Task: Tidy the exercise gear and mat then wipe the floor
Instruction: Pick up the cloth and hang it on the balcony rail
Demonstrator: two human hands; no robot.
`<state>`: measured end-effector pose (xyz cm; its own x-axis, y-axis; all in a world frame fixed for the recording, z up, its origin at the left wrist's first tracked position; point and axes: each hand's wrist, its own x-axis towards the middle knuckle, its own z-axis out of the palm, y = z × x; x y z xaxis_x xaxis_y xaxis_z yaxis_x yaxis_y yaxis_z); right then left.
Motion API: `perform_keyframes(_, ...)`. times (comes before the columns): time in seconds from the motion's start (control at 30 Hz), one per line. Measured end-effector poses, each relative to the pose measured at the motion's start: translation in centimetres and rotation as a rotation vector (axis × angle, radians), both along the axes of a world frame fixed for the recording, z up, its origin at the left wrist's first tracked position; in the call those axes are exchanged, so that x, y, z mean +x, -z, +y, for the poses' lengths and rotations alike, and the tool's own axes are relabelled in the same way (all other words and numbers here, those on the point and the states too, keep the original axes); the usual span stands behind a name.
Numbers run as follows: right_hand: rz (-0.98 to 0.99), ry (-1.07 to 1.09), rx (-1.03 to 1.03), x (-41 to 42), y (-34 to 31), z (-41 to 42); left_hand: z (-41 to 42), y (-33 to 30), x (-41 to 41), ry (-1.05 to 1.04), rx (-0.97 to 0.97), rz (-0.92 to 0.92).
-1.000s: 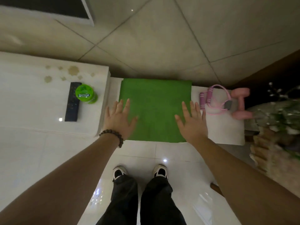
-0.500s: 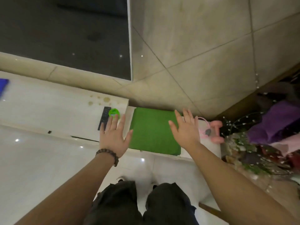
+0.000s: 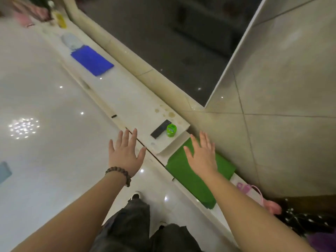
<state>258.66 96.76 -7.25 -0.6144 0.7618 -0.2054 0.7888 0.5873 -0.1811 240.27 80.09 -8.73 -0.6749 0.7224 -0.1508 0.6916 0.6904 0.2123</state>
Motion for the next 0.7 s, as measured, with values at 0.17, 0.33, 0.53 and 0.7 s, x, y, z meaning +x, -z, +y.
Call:
perform_keyframes(0.17, 0.036, -0.244, -0.025, -5.2, 0.9, -3.7, -6.8, -0.5, 0.2, -0.263, -0.02, -0.012)
perform_keyframes(0.33, 0.05, -0.467, -0.057, -10.9, 0.5, -9.0, -14.5, -1.4, -0.4, -0.521, -0.05, 0.005)
perform_keyframes(0.53, 0.039, -0.689, -0.093, -17.0, 0.1, -16.5, -23.5, -2.6, -1.5, -0.789, -0.017, 0.021)
perform_keyframes(0.7, 0.042, -0.843, -0.124, -22.0, 0.3, -24.4, -31.1, -2.2, -3.1, -0.956, -0.005, 0.0)
